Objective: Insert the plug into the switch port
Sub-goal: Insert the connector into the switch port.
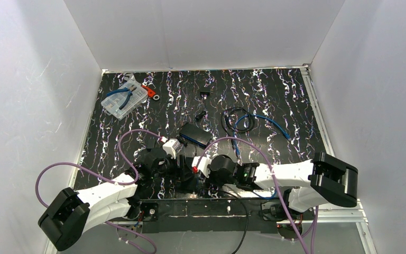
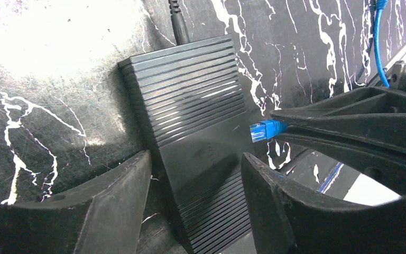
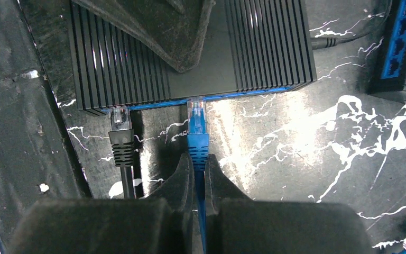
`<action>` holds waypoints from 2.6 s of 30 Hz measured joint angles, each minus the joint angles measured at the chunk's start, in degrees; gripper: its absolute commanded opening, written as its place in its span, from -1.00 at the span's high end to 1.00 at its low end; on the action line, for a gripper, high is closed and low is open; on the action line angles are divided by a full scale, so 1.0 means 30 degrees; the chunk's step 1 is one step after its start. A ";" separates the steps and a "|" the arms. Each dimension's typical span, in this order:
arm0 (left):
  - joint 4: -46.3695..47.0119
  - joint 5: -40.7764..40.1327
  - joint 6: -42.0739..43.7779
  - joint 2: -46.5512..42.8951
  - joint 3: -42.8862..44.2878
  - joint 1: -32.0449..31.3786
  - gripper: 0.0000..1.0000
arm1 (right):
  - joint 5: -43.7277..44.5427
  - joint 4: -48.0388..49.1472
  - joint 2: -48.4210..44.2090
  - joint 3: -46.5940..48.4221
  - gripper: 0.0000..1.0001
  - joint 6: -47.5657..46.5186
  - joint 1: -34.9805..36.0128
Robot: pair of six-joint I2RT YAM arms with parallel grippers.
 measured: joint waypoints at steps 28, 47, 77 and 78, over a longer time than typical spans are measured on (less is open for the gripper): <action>-0.0248 0.0007 -0.0007 0.0007 0.0000 -0.0007 -0.07 | 0.0386 -0.0692 -0.0488 -0.0036 0.97 0.1355 0.0146; -0.0437 0.0007 -0.0051 -0.0058 0.0000 -0.0015 -0.04 | 0.0328 -0.0692 -0.0029 -0.0036 0.97 0.1814 0.0233; -0.0138 0.0044 -0.0036 0.0291 0.0007 -0.0022 0.04 | -0.0211 0.0124 -0.0102 -0.0386 0.97 0.1996 0.0284; -0.0109 0.0058 -0.0036 0.0321 0.0007 -0.0022 0.05 | -0.0248 0.0306 -0.0109 -0.0495 0.97 0.1996 0.0291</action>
